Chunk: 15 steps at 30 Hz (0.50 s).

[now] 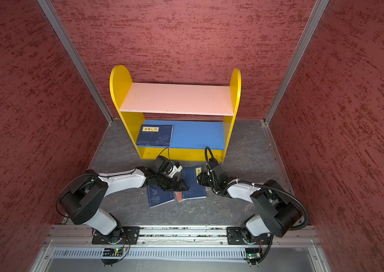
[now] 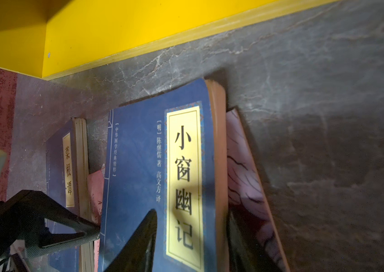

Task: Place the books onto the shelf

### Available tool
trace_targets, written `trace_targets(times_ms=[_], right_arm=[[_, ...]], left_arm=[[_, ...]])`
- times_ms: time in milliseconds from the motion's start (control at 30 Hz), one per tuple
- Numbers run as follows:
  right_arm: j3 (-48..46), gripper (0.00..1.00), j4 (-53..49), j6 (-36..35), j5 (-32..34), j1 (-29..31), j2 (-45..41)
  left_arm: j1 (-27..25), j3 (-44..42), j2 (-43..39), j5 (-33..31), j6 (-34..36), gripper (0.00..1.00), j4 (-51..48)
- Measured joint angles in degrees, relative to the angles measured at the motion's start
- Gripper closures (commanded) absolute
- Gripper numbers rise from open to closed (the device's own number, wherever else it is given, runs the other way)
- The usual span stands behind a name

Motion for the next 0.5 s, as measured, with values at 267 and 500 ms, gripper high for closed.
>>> trace_targets(times_ms=[267, 500], right_arm=[[-0.2, 0.5, 2.6, 1.1, -1.9, 0.2, 1.2], [-0.3, 0.5, 6.7, 2.1, -2.8, 0.2, 3.3]], left_arm=[[0.1, 1.4, 1.9, 1.2, -0.6, 0.09, 1.1], [1.1, 1.7, 3.0, 3.6, -3.6, 0.07, 2.2]])
